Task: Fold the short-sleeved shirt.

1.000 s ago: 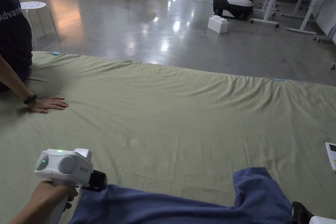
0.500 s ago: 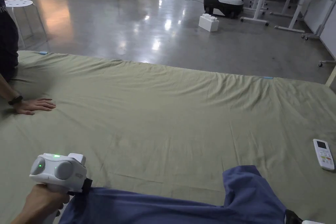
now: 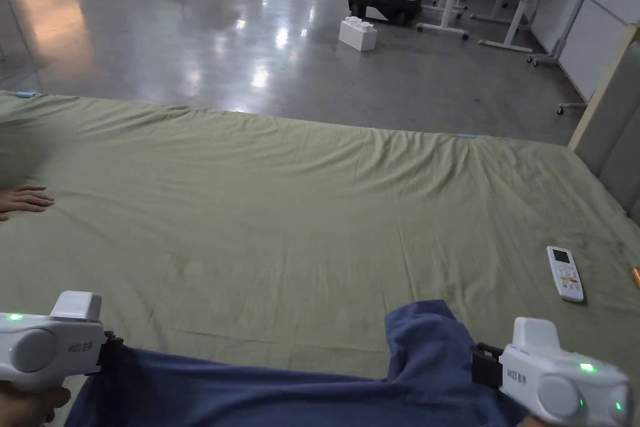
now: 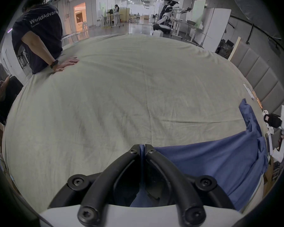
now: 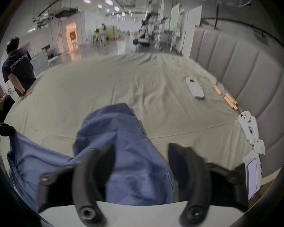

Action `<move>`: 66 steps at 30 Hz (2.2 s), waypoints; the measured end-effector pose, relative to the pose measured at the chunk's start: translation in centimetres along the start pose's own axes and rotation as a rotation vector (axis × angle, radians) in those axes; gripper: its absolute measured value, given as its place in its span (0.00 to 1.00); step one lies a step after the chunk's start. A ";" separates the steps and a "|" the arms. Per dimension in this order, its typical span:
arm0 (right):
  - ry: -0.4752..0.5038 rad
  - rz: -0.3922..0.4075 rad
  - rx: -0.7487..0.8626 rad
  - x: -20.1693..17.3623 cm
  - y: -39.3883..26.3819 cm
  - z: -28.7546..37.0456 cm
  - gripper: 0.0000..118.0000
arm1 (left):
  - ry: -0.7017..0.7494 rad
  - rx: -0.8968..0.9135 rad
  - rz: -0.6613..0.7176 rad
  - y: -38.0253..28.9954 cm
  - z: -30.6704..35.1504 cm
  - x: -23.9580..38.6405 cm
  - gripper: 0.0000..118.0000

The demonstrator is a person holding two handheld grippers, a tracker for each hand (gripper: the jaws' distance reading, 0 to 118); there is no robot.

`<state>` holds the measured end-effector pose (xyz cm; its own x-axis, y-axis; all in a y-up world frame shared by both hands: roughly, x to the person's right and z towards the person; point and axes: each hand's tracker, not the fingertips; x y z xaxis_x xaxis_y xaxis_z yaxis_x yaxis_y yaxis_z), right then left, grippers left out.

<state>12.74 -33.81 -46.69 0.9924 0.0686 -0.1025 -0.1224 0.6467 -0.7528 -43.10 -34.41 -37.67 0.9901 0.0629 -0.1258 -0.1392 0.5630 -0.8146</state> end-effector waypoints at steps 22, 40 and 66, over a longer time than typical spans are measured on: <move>0.047 0.058 -0.162 -1.9 1.4 -4.4 0.01 | 0.021 0.058 0.048 -1.5 1.8 0.1 0.04; 0.101 0.054 0.061 2.6 -3.5 14.3 0.01 | -0.065 0.180 0.041 -6.2 12.9 -1.9 0.04; 0.006 0.181 -0.257 0.7 -19.0 10.7 0.01 | -0.033 -0.153 -0.046 -19.9 9.5 -1.3 0.04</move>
<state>15.97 -37.93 -25.46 0.9543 0.1596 -0.2528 -0.2971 0.4111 -0.8618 -41.46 -37.88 -15.97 0.9952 0.0689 -0.0700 -0.0930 0.4337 -0.8963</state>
